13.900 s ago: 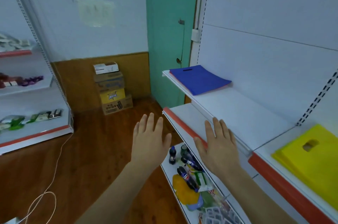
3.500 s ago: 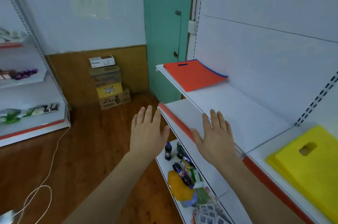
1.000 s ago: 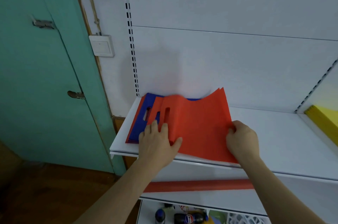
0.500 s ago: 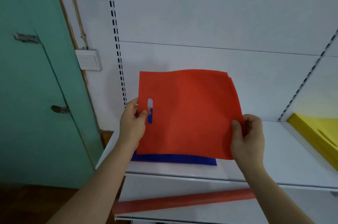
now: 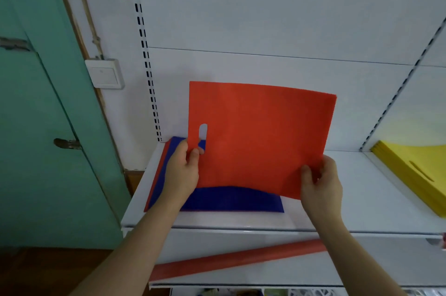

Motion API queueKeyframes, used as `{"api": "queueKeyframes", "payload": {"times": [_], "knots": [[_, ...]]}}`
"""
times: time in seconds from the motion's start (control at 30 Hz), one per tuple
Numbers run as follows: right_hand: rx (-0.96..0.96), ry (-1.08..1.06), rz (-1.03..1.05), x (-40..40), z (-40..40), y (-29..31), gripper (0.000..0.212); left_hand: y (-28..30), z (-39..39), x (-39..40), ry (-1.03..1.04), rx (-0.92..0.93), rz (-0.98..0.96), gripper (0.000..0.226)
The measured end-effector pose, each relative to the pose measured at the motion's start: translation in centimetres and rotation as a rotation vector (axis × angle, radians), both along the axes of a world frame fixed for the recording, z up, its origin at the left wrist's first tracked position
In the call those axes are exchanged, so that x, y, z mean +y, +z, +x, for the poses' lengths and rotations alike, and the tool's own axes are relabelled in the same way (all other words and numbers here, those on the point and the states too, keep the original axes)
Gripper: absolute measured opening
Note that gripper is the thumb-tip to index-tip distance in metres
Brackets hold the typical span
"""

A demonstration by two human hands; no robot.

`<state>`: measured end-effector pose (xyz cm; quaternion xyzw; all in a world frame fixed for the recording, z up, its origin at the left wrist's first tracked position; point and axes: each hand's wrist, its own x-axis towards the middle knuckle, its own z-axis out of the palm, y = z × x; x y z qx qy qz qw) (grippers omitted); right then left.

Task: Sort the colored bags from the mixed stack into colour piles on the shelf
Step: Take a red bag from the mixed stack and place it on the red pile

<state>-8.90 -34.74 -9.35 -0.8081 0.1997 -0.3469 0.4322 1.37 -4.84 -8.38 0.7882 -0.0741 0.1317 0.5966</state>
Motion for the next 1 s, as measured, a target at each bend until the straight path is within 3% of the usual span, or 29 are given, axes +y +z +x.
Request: {"api": "queueKeyframes", "payload": {"times": [0.2,0.33,0.47,0.67,0.83,1.0], "knots": [[-0.114,-0.185,-0.03,-2.5,-4.8,0.5,0.046,1.3,-0.8,-4.4,0.002,-0.092,-0.027,0.017],[-0.114,-0.283,-0.035,-5.6,-9.2,0.5,0.056,0.5,-2.5,-9.4,-0.031,-0.106,-0.068,0.041],[-0.104,-0.387,-0.083,-10.1,-15.2,0.5,0.042,-0.2,-6.1,-16.4,-0.133,-0.12,-0.061,0.049],[-0.147,-0.55,-0.054,-18.5,-22.9,0.4,0.039,1.0,-11.4,-28.0,-0.255,-0.227,0.049,0.028],[-0.061,-0.597,-0.234,-28.9,-30.1,-0.5,0.03,1.1,-17.3,-39.7,-0.3,-0.253,0.048,0.027],[-0.036,-0.653,-0.283,-38.6,-38.1,-0.8,0.031,0.9,-24.0,-51.3,-0.416,-0.275,0.072,0.03]]}}
